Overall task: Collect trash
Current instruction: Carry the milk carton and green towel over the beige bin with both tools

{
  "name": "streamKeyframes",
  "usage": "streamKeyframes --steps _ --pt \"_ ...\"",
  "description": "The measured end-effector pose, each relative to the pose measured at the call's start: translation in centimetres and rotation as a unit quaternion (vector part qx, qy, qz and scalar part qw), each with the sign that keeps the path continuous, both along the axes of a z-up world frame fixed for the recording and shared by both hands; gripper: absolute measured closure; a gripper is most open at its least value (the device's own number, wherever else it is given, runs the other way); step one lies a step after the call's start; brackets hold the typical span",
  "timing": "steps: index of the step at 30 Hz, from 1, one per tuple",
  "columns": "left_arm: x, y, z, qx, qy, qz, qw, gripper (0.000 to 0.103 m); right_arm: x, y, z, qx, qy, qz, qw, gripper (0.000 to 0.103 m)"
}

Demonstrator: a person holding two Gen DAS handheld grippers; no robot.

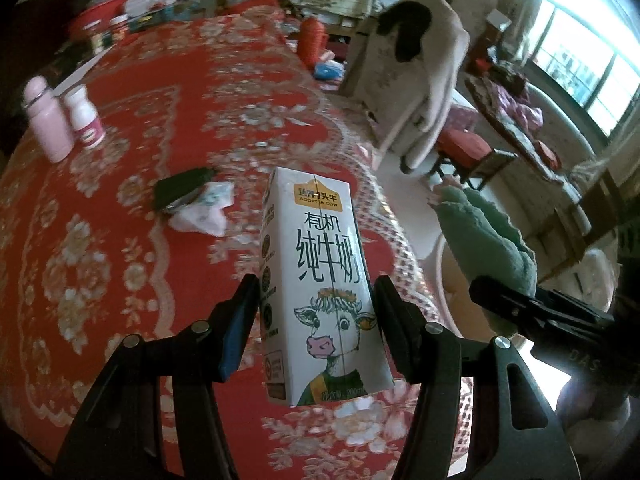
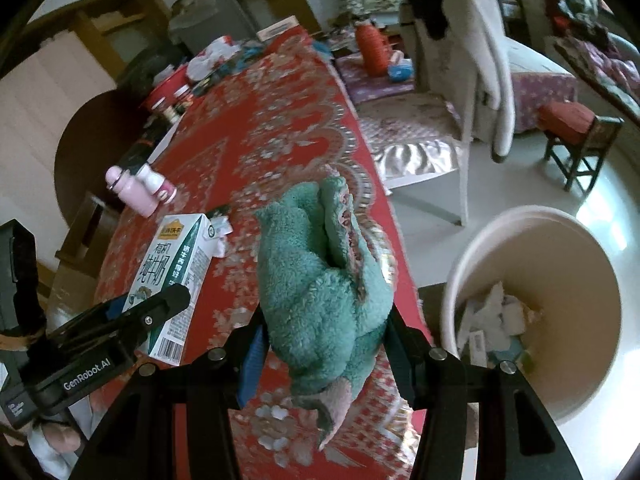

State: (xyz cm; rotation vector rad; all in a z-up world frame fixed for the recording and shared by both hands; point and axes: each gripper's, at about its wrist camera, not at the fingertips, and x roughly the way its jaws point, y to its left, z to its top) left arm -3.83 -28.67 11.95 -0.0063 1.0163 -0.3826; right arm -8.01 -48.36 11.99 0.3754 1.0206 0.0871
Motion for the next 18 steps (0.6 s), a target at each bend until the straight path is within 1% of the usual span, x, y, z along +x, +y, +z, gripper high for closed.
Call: streamKeyframes --steps 9,18 --pt "-0.5 -5.1 -0.7 -0.001 0.009 -0.055 0.9985 0.046 -2.1 -4.1 -0.5 -0.001 0.008 -0.049 0.999 0.051" --pt "-0.9 -10.1 -1.5 -0.006 0.022 -0.106 0.9941 0.046 -3.7 -7.8 -1.1 -0.005 0.017 -0.091 0.996 0.051"
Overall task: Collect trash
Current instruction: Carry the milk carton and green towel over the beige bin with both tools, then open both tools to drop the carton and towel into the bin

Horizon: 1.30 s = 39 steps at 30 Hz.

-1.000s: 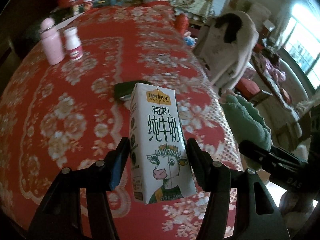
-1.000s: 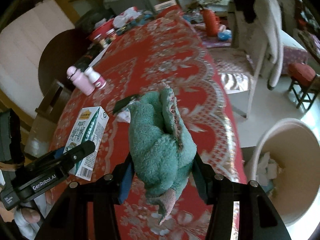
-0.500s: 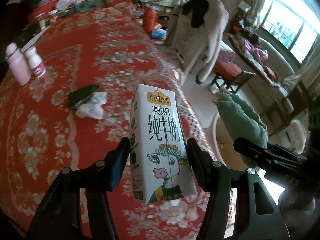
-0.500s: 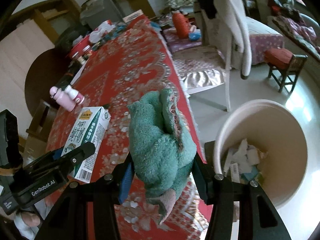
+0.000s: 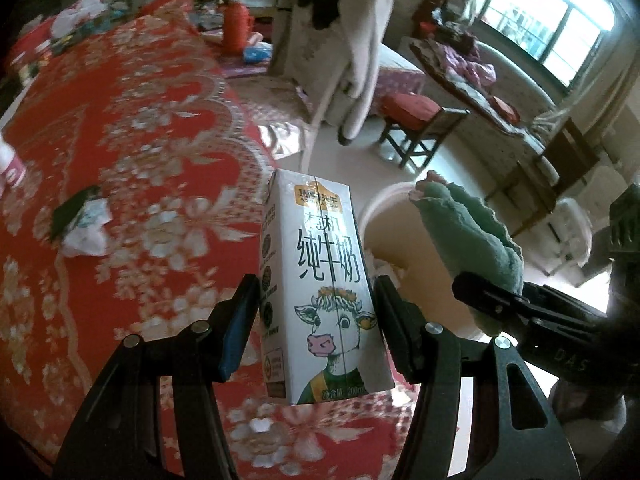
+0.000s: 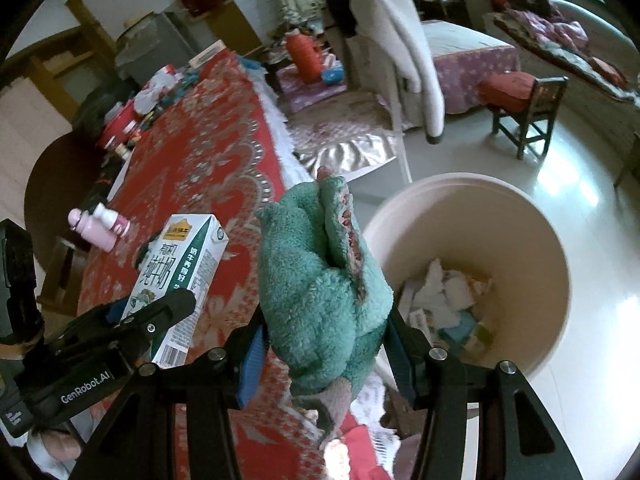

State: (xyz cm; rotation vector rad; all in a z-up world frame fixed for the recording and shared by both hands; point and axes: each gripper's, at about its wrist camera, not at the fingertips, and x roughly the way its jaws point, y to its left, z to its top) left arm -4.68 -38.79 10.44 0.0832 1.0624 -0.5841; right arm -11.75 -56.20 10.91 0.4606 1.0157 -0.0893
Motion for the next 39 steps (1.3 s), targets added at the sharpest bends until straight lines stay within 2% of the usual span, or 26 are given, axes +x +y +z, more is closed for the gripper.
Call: streamKeyframes --steps 14,30,39 --pt "0.6 -6.6 -2.0 -0.004 0.031 -0.055 0.998 0.046 -1.8 -5.0 -1.4 0.001 0.022 -0.053 0.998 0.051" --pt "1.7 -11.4 -4.4 -0.004 0.07 -0.069 0.9951 0.046 -2.2 -8.7 -3.8 0.006 0.057 -0.078 0.995 0.051" --pt "2.4 -12.3 -5.6 -0.011 0.094 -0.069 0.9931 0.046 -2.1 -10.0 -5.4 0.012 0.078 -0.087 0.993 0.051"
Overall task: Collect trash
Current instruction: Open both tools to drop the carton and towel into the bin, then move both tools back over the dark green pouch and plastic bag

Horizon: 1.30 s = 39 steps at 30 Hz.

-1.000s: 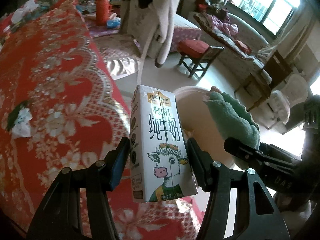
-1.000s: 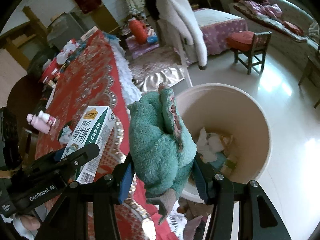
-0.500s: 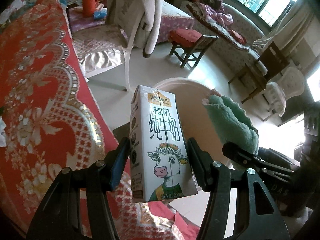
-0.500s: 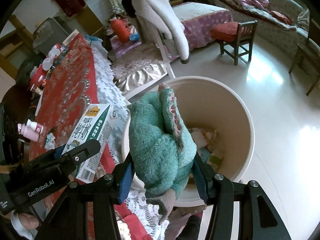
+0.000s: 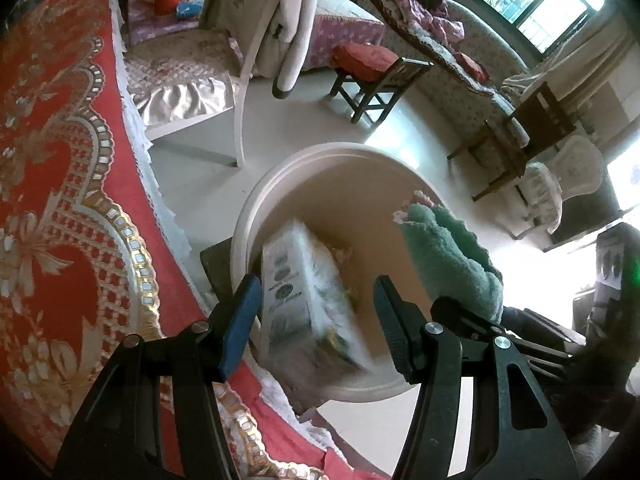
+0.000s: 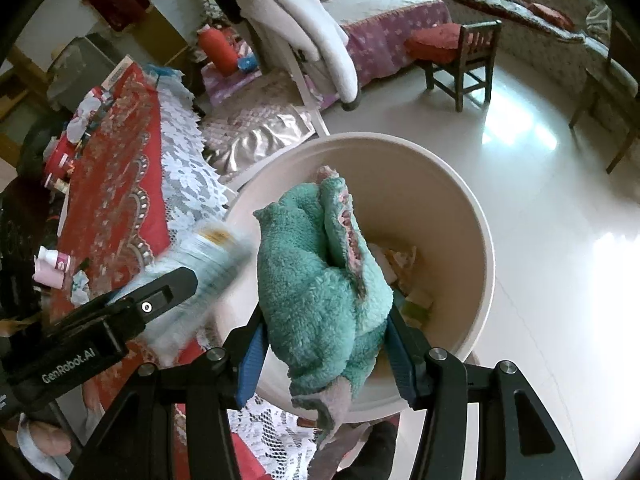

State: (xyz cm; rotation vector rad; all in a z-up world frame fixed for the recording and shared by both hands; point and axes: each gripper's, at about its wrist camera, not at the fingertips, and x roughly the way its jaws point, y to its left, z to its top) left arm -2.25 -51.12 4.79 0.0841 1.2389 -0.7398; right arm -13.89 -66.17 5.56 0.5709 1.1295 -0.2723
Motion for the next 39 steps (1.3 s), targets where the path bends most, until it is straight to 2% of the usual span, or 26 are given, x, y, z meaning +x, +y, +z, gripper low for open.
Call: streamKeyframes --steps 5,9,24,32,39 --pt "0.4 -0.2 -0.3 -0.012 0.014 0.004 0.9998 0.046 0.3 -0.4 -0.8 0.003 0.014 -0.004 1.0 0.048" --pt "0.5 0.0 -0.4 -0.01 0.018 0.006 0.9998 0.045 0.3 -0.7 -1.1 0.01 0.02 -0.013 1.0 0.035" --pt "0.5 4.3 1.2 0.004 -0.016 0.04 0.9991 0.045 2.3 2.5 -0.6 0.015 0.015 0.031 0.999 0.034" --pt "2.7 11.5 2.0 0.019 -0.037 0.111 0.993 0.045 5.1 6.3 0.5 0.016 0.0 0.081 0.997 0.034" --pt "5.9 20.6 1.7 0.044 -0.047 0.209 0.9759 0.045 8.1 11.2 0.6 0.02 -0.004 0.141 0.99 0.035"
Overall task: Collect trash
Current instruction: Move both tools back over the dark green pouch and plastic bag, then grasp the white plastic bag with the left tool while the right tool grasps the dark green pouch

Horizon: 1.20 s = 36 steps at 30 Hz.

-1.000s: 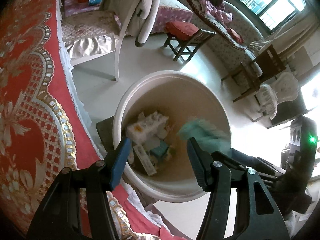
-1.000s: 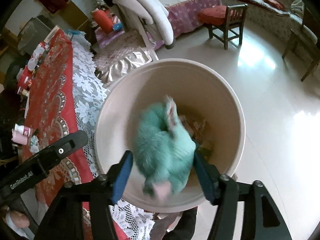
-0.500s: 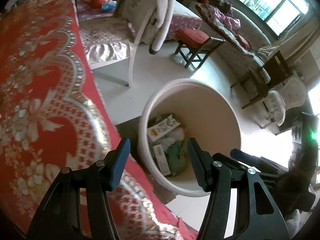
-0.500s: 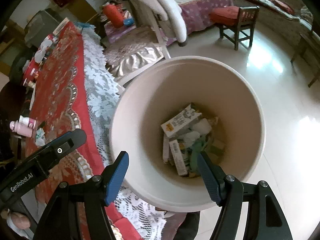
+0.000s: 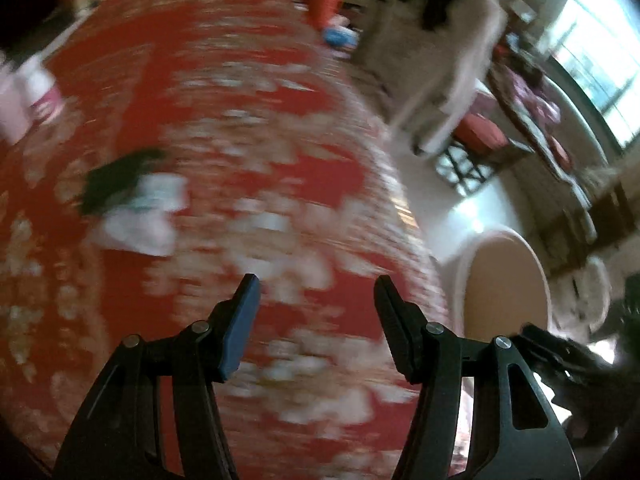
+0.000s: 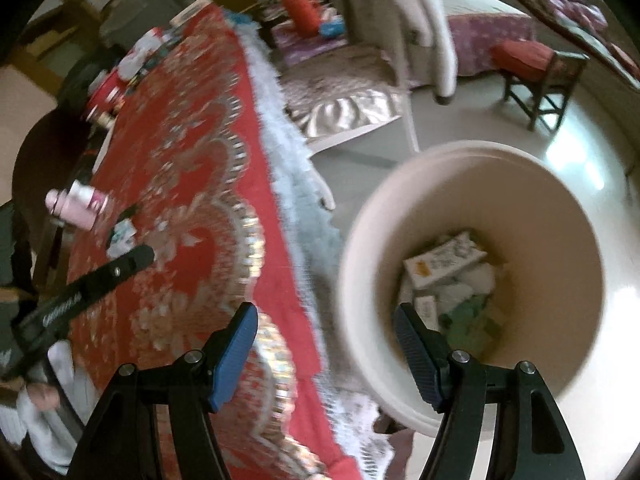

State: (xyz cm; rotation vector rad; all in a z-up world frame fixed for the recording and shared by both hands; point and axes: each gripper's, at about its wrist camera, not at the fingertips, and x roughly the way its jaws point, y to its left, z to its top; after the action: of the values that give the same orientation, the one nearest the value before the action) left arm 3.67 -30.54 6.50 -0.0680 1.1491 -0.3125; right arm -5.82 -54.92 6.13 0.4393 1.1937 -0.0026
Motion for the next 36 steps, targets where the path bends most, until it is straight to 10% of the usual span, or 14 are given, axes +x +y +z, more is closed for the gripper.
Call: streamKeyframes --steps 8,20,24,36 --pt "2.8 7.1 -0.6 0.0 -0.027 0.098 0.9948 0.045 1.4 3.7 0.0 0.0 0.0 0.044 0.999 0.035" --pt "5.6 8.7 -3.2 -0.01 -0.005 0.109 0.994 0.047 2.4 4.5 -0.2 0.005 0.005 0.055 0.998 0.035" --pt "5.8 9.3 -3.3 -0.027 0.002 0.112 0.9934 0.076 3.1 4.9 -0.4 0.009 0.007 0.061 0.998 0.035" --pt "1.5 13.8 -1.5 -0.04 0.003 0.131 0.9906 0.086 7.6 10.4 -0.7 0.023 -0.002 0.135 0.991 0.035"
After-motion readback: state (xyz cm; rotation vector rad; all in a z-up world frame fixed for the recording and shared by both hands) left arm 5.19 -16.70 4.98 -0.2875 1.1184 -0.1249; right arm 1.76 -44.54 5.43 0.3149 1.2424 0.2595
